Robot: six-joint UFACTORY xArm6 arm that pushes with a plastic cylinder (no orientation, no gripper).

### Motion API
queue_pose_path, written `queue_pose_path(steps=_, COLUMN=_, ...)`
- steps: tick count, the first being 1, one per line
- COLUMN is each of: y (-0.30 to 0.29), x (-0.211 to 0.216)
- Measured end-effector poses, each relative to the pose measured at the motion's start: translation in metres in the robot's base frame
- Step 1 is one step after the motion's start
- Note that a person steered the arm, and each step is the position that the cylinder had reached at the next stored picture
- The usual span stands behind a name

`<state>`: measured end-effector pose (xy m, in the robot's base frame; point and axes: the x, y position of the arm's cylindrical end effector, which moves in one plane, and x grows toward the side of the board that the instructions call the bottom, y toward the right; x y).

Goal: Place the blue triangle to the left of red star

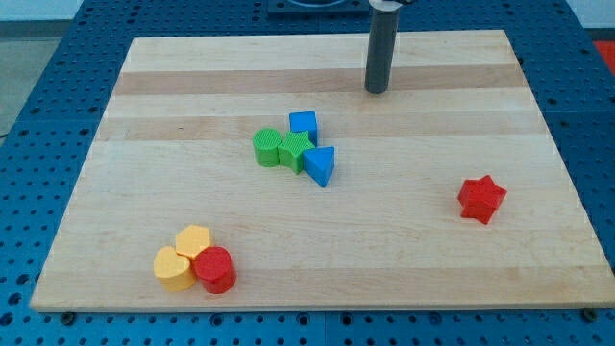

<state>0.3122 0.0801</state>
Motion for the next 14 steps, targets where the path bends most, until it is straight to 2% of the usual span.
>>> queue_pose_path(steps=3, y=-0.007, x=-0.008)
queue_pose_path(steps=5, y=-0.087, x=0.091)
queue_pose_path(steps=6, y=-0.089, x=0.104)
queue_pose_path(steps=7, y=-0.122, x=0.125)
queue_pose_path(steps=8, y=-0.115, x=0.149)
queue_pose_path(steps=9, y=-0.051, x=0.153)
queue_pose_path(steps=12, y=-0.047, x=0.11)
queue_pose_path(steps=13, y=-0.001, x=0.135)
queue_pose_path(steps=14, y=0.016, x=0.175)
